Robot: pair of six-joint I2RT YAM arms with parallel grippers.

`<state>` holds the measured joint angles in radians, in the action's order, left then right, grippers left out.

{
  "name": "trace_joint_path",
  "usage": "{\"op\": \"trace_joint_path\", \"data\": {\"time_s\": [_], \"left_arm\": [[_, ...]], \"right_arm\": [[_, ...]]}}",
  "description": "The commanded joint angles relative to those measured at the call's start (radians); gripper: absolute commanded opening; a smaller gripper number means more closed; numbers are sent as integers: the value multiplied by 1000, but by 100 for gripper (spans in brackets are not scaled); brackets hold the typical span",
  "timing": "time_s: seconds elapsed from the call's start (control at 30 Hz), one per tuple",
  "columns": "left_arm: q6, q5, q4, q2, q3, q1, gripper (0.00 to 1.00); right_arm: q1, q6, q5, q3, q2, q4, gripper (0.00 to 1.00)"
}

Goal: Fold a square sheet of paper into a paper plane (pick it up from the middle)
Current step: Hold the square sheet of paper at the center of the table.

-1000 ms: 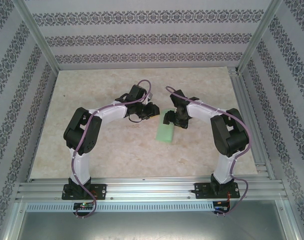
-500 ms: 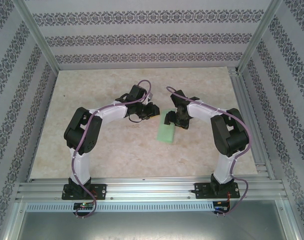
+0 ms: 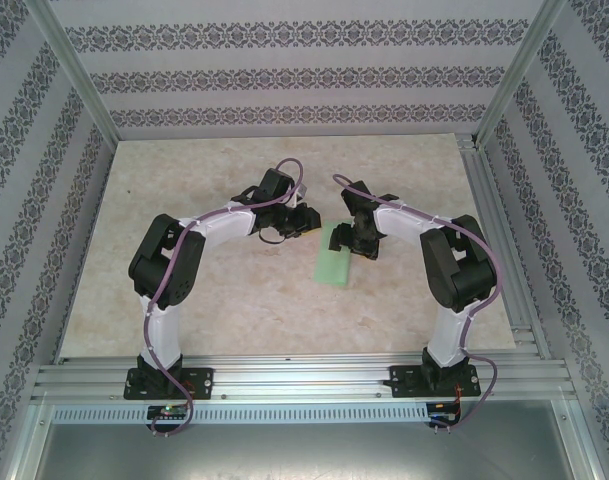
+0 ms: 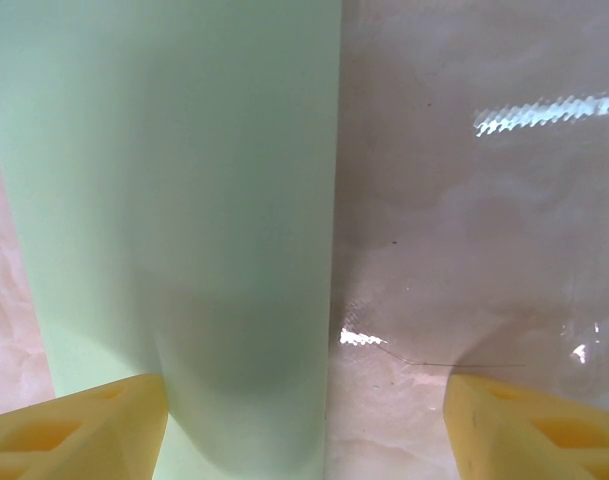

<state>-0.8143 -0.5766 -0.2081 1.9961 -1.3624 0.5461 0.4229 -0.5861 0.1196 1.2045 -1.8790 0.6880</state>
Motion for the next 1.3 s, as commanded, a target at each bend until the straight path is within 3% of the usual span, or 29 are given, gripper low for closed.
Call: {"op": "trace_joint_path", "data": {"time_s": [0.0,0.97,1.27], "left_arm": [[-7,-23,28,15,-30,15,25],[-57,-46,55,118,-80,35,23],[-65,-28,38,165,-89,43,16]], "right_arm": [[-5,-18,-22,29,-14,-6,74],[-3,-6,-37,15,-54,10,75],[-3,-7,-40,12,-56,10,75]]}}
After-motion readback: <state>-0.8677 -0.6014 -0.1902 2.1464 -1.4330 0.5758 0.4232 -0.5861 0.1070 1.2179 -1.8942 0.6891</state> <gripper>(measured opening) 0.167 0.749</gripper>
